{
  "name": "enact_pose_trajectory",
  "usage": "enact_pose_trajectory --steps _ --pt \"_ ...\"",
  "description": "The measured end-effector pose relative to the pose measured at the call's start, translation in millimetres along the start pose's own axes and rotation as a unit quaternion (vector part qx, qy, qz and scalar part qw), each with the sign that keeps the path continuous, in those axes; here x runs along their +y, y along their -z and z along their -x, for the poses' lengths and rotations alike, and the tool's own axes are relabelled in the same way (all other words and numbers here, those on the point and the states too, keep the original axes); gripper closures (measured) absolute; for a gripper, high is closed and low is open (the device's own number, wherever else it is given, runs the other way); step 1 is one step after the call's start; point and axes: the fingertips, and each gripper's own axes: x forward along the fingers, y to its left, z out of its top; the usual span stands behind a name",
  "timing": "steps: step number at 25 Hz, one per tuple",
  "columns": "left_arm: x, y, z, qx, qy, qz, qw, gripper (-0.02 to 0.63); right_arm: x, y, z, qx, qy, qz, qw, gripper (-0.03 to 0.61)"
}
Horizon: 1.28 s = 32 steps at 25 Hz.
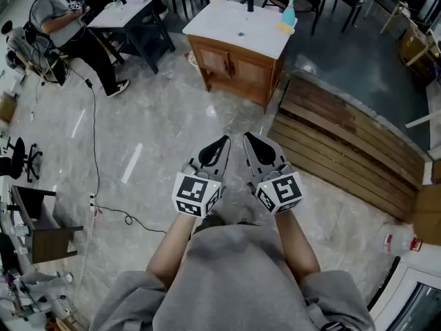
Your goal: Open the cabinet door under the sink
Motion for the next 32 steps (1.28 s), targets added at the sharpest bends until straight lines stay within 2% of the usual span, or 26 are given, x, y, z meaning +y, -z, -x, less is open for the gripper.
enact_pose_trajectory --steps 6,15,22,32 --pt "-11 10 -24 0.016 0.007 -0.001 0.9999 0.606 -25 10 3 0.006 0.004 -0.015 1.000 0.569" --pt "11 11 -72 0.024 0.018 0.008 0.9995 0.605 -63 17 -23 0.016 0.016 -0.022 1.000 0.571" --pt "45 4 -115 0.032 0.038 0.017 0.9986 0.606 -91 14 -67 0.025 0.030 -0.023 0.999 0.571" --pt "125 5 -177 0.038 0.060 0.028 0.9971 0.606 -128 24 -161 0.036 0.048 -0.023 0.998 0.569"
